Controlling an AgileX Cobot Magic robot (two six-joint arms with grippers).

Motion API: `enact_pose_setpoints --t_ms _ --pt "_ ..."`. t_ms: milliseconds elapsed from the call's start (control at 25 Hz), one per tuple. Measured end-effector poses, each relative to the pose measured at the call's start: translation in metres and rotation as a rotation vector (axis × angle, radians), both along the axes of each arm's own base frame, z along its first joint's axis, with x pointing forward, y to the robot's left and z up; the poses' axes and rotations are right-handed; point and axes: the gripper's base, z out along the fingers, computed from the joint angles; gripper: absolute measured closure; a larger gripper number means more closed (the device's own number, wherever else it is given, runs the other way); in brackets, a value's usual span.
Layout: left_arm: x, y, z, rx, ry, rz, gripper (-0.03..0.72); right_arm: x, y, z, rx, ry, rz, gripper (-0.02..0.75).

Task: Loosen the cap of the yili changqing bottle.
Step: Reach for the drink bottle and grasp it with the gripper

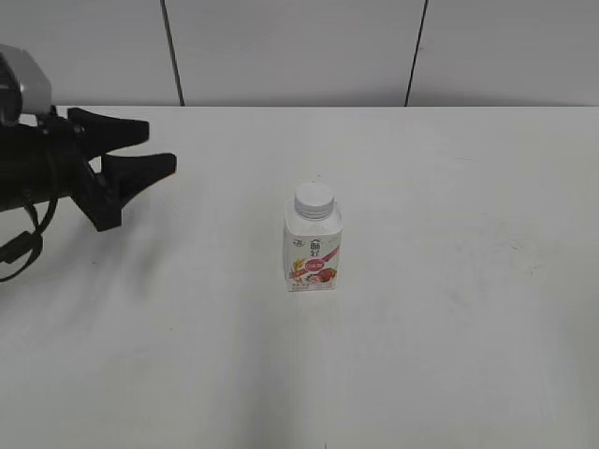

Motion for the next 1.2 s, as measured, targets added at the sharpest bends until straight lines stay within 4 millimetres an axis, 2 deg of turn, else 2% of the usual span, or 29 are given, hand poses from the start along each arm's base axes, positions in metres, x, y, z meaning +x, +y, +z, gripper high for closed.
enact_pose_setpoints --t_ms 200,360,480,920,1200 --pt "0.004 -0.008 -0.010 0.070 0.005 -0.240 0.240 0.000 0.000 0.000 0.000 0.000 0.000 0.151" --pt "0.006 -0.013 -0.019 0.024 0.062 -0.292 0.151 0.000 0.000 0.000 0.000 0.000 0.000 0.151" --pt "0.003 -0.024 -0.028 0.009 0.106 -0.327 0.115 0.000 0.000 0.000 0.000 0.000 0.000 0.151" --pt "0.007 -0.071 -0.034 0.003 0.115 -0.449 0.105 0.000 0.000 0.000 0.000 0.000 0.000 0.151" --pt "0.018 -0.087 -0.042 -0.004 0.111 -0.471 0.102 0.000 0.000 0.000 0.000 0.000 0.000 0.151"
